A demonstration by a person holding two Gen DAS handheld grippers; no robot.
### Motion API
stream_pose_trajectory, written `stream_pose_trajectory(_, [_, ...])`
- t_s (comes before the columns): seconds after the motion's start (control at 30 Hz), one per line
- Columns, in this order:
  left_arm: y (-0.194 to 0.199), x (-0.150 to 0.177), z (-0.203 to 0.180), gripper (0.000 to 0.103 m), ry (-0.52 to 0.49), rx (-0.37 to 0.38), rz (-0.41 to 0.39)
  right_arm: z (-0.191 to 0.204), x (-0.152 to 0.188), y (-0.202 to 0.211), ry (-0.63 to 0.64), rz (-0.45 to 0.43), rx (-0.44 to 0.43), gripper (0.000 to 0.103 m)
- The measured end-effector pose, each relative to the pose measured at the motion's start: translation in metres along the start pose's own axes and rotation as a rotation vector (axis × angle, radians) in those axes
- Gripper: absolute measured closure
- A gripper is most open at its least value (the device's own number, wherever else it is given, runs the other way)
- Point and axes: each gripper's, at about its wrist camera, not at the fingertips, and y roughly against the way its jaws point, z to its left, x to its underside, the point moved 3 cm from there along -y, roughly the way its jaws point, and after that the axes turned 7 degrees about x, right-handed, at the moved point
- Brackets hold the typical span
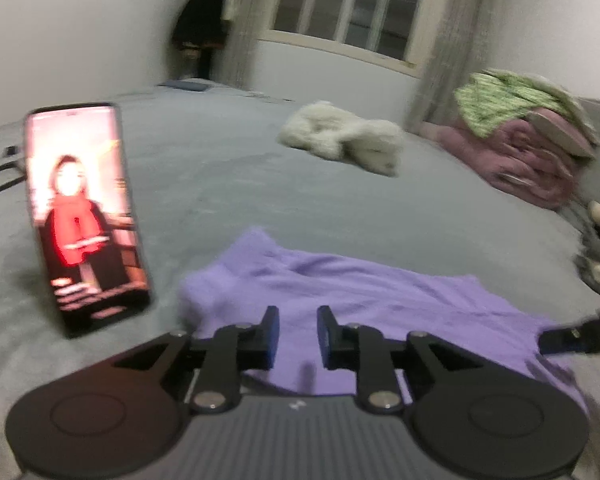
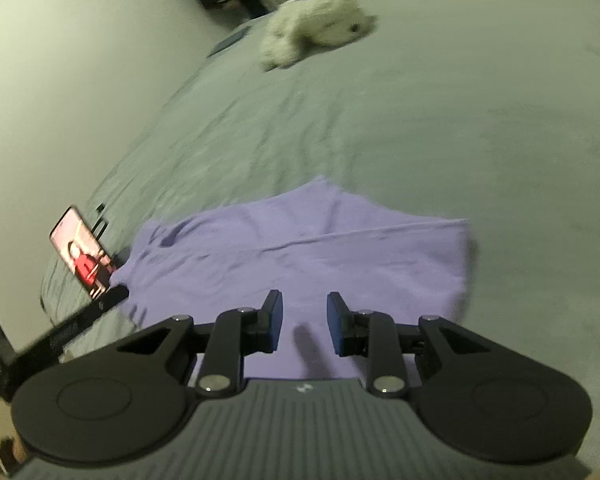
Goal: Fold clothes
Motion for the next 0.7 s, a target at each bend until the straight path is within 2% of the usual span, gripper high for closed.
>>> stream_pose_trajectory(0.33, [-0.016,0.026,-0.079,0.065,-0.207,0.247,0.059,-0.044,0.012,0.021,-0.077,0.074,0.03,0.068])
stream_pose_trajectory(0.7, [-0.021,0.052,-0.148,0.052,-0.417,0.502,0.111,-0.073,0.044,0.028,-0.243,0.219,-0.172,0.068])
